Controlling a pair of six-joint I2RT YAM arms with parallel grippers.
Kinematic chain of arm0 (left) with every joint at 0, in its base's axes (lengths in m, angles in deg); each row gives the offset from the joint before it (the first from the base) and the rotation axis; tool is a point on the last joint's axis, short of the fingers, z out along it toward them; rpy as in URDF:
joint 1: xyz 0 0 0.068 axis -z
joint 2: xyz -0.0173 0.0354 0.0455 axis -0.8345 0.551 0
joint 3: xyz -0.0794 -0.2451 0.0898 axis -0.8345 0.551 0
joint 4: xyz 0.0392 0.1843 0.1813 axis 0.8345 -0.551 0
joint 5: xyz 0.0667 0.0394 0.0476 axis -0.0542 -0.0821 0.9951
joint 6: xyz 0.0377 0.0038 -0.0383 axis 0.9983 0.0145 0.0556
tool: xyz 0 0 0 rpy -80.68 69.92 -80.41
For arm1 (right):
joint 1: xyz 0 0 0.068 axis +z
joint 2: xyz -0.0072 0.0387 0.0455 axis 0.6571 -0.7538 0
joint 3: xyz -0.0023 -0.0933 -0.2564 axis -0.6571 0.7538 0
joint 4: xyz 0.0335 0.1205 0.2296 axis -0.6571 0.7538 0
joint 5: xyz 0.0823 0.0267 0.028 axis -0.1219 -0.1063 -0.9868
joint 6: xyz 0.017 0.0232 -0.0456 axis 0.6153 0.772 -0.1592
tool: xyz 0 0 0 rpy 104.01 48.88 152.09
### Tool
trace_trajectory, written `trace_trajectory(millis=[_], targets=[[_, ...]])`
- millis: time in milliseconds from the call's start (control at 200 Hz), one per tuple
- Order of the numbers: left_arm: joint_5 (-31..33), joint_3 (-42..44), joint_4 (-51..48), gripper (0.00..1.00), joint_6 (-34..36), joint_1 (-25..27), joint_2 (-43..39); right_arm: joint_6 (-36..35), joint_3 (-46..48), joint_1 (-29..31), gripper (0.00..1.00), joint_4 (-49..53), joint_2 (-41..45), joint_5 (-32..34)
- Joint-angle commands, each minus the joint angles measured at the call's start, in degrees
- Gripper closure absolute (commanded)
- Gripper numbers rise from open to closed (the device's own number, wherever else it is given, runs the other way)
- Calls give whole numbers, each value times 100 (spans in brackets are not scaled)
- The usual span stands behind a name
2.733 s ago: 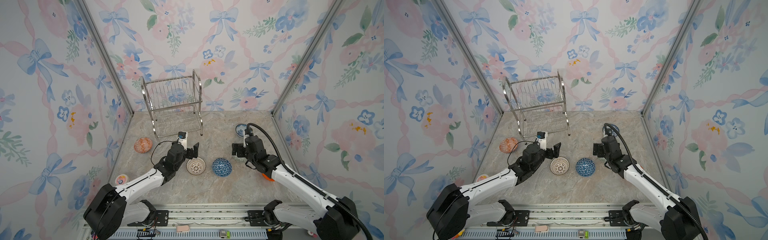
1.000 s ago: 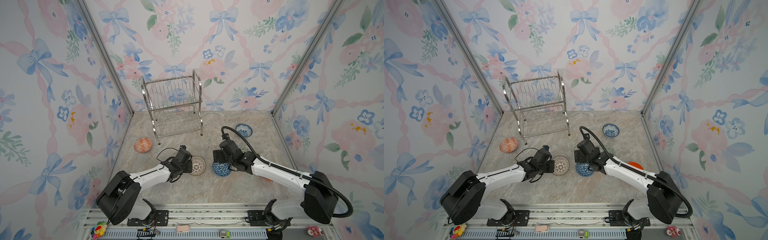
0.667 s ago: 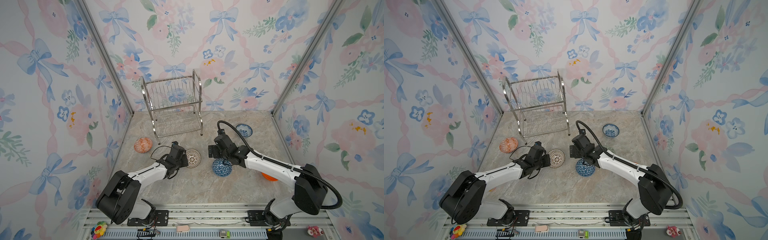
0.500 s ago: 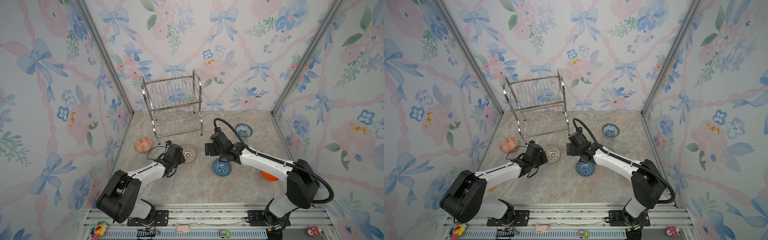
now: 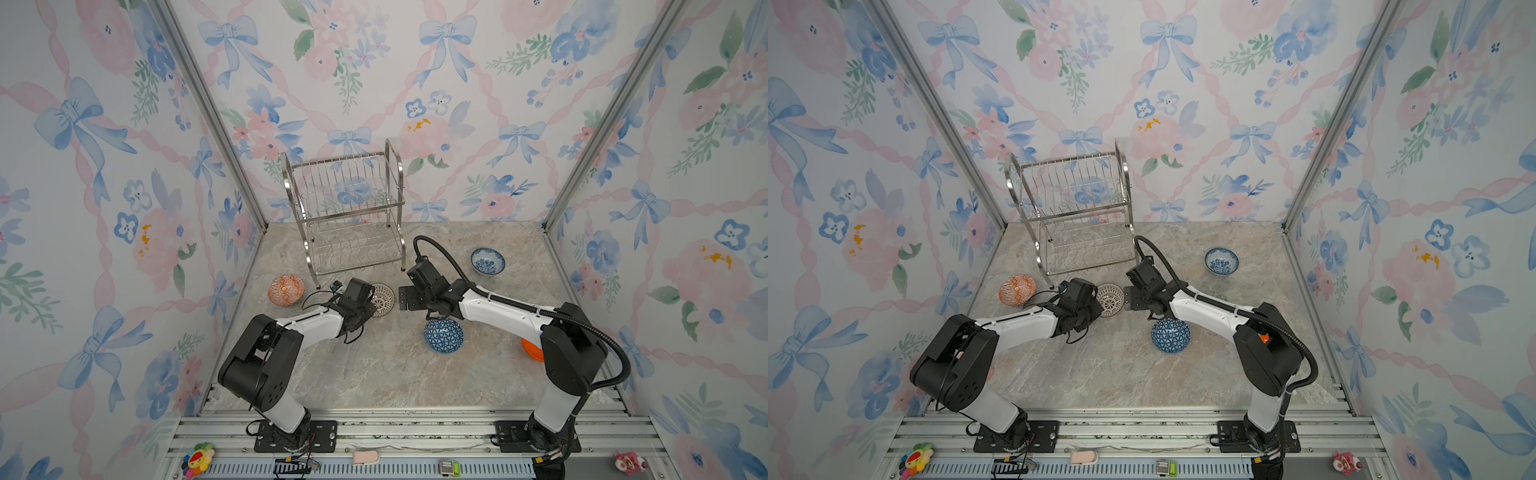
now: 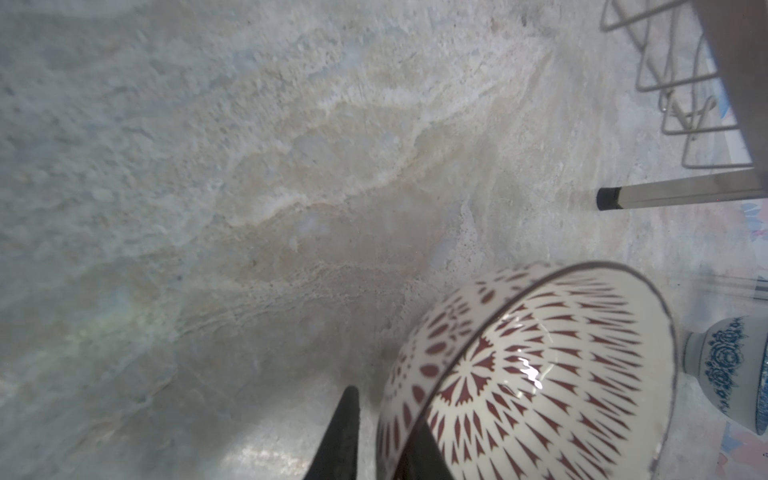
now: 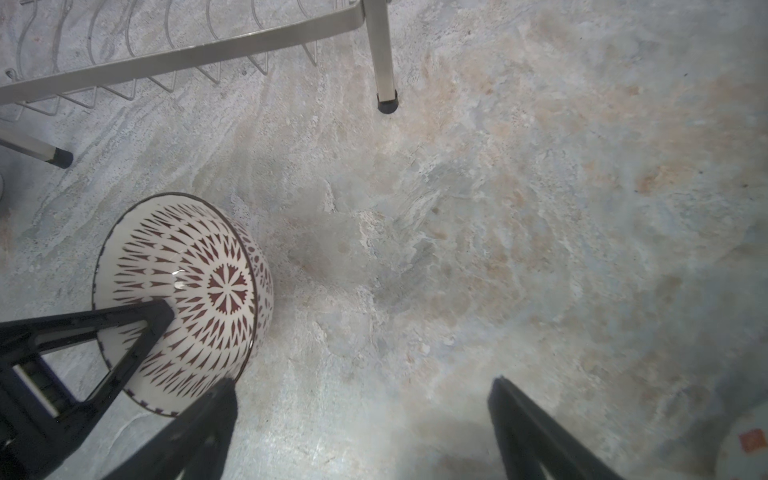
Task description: Load the bowls into the dish rack
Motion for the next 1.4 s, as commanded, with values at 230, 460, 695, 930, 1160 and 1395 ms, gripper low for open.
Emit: trace_trajectory(millis=[230, 460, 695, 930, 1160, 1395], targets=[[320, 1, -223, 29, 530, 44, -806, -368, -354, 92, 3, 156, -60, -73], [1236, 138, -425, 2, 1283, -25, -2110, -922, -630, 357, 3, 191, -86, 65], [447, 816, -176, 2, 1546, -1021, -3279, -1529, -1281, 844, 3, 248, -731, 188], [-1218, 1525, 492, 2, 1287, -2125, -3785, -1765, -2034, 1161, 7, 499, -1575, 318], [-1785, 1838, 709, 2, 1231, -2535, -3947, -1775, -2634, 1259, 20, 738, -2201, 363], [-1890, 1887, 675, 2, 1381, -2626, -3928, -1814, -3098, 1336, 37, 941, -2685, 561]])
